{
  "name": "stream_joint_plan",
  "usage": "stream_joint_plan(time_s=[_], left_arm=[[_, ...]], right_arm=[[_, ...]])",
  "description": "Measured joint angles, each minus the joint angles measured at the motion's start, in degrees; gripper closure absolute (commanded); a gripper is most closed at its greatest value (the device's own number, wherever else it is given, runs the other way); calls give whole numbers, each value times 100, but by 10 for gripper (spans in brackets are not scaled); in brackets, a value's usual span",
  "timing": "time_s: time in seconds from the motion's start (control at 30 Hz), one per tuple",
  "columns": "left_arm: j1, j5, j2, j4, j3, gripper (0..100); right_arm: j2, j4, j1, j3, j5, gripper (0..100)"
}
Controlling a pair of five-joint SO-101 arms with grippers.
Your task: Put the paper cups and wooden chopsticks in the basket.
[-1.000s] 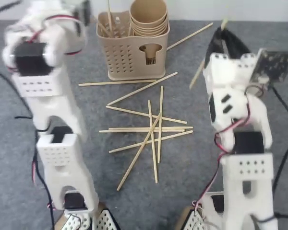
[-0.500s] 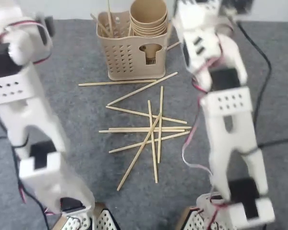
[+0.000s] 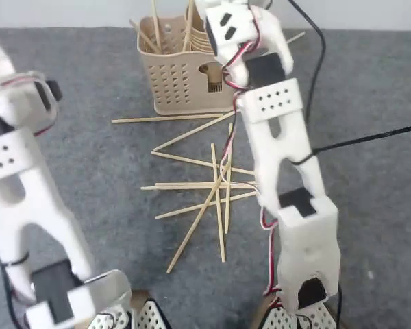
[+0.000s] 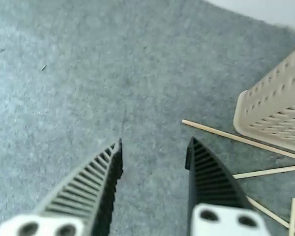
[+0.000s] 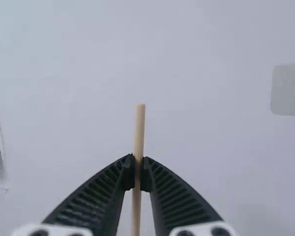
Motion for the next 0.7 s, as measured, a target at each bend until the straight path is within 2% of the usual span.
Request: stream_joint_plan(time_s=[0.13,0.3,0.4,0.47,0.7], left_arm=[[-9,-158,-976,-580,1521,798],[-9,-167,-2303,-1336,3446,797],[0,-167,-2989,-1582,4343,797],[141,-185,-3305,-1618,4791,797],[545,-413,-3499,-1653,5354,797]], right_arm=[[633,0,-158,-730,229,991],[1231,-193,-325,-791,404,985],[1468,-413,-290,-791,413,909],[1565,-457,-281,-791,422,869],[1697,-114,-255,-949,413,875]])
